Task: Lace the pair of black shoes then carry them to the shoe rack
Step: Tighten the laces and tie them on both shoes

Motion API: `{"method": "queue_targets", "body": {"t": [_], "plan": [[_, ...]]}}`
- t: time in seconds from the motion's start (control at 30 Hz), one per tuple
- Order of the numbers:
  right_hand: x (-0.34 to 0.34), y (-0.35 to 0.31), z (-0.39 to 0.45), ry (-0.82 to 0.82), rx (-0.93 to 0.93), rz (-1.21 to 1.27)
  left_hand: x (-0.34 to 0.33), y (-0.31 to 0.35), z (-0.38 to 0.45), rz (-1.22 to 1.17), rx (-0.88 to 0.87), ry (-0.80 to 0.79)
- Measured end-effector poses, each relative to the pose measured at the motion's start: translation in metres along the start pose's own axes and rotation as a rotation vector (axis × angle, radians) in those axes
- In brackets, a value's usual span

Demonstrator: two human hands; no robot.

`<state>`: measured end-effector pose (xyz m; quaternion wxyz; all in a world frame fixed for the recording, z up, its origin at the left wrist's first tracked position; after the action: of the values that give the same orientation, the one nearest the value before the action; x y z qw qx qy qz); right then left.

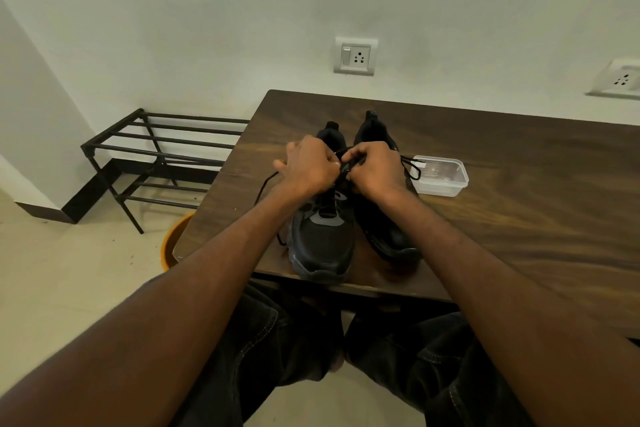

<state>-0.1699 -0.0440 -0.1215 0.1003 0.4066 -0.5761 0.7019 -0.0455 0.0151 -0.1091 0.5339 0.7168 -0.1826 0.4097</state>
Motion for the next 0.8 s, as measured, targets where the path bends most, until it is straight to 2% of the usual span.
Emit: {"method": "queue_targets", "body": {"t": [0.13, 0.27, 0.43, 0.53, 0.6, 0.7, 0.77, 0.8], "plan": [[0.002, 0.004, 0.003, -0.031, -0.084, 0.072, 0.007, -0.005, 0.0, -0.007, -0.099, -0.088], [0.007, 0.002, 0.003, -0.102, -0.163, 0.078, 0.024, -0.023, 0.003, 0.046, -0.104, 0.015], [0.002, -0.003, -0.006, -0.056, -0.104, 0.011, 0.028, -0.037, 0.005, 0.064, -0.142, -0.057], [0.013, -0.005, -0.009, -0.061, -0.123, 0.06, 0.028, -0.038, 0.004, 0.084, -0.183, -0.074], [0.032, -0.003, -0.011, 0.027, -0.174, 0.175, 0.03, -0.037, 0.003, 0.093, -0.203, -0.074], [0.077, 0.007, -0.017, 0.393, -0.229, 0.34, 0.033, -0.037, 0.002, 0.078, -0.204, -0.075], [0.095, 0.01, -0.025, 0.581, -0.239, 0.206, 0.034, -0.038, 0.003, 0.054, -0.203, -0.092], [0.095, 0.008, -0.027, 0.603, -0.222, 0.066, 0.034, -0.038, 0.003, 0.046, -0.204, -0.097]]}}
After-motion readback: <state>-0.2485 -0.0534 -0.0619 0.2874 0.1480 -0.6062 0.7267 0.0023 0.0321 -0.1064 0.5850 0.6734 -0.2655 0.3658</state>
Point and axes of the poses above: each hand's wrist, its own z-axis towards the middle knuckle, its own x-axis out of the back of the hand, y = z × x, the point moved 4 cm from there along z, towards the middle knuckle, and after that the axes turned 9 degrees about -y, right-handed, at the moved point
